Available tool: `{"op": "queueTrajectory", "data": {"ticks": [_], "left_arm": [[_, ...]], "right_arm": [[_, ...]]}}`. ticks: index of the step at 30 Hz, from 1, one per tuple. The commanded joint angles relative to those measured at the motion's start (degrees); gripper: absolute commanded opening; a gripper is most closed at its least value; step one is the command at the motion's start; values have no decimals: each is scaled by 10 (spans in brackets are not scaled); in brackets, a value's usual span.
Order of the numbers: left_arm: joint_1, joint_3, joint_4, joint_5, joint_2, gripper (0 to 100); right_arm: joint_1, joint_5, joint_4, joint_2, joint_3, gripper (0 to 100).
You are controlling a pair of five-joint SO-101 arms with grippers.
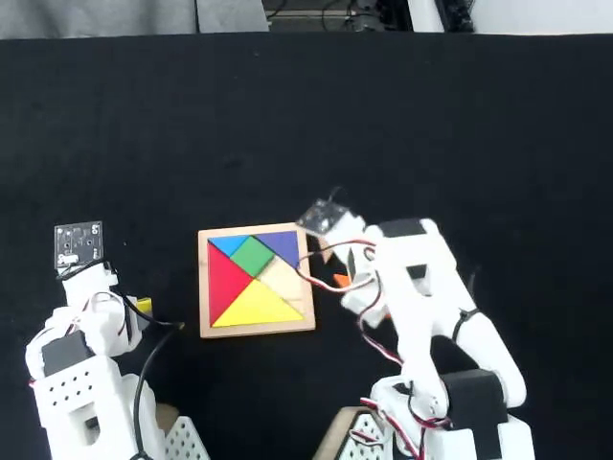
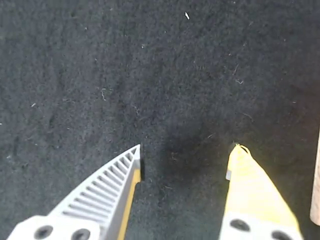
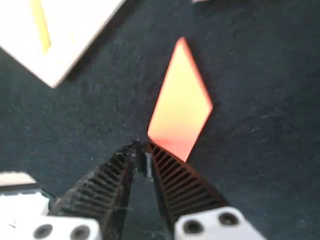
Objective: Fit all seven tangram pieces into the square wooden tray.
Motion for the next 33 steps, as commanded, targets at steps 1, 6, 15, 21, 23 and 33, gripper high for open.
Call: {"op": "queueTrajectory", "data": {"ticks": [1, 6, 15, 21, 23, 33], "left_arm": [[-5, -2, -7, 0, -4, 270], [-7, -2, -7, 0, -4, 270], [-6, -1, -14, 0, -4, 270], [-7, -1, -14, 0, -4, 270], [-7, -1, -14, 0, -4, 270], [-8, -1, -14, 0, -4, 270]], "right_arm": [[-15, -94, 5, -4, -65, 10], [-17, -160, -26, -4, -57, 15], [-18, -191, -89, 0, 0, 241], [-20, -191, -109, 1, 7, 243], [-37, -191, -105, 1, 7, 241], [-55, -211, -122, 1, 26, 240]]}}
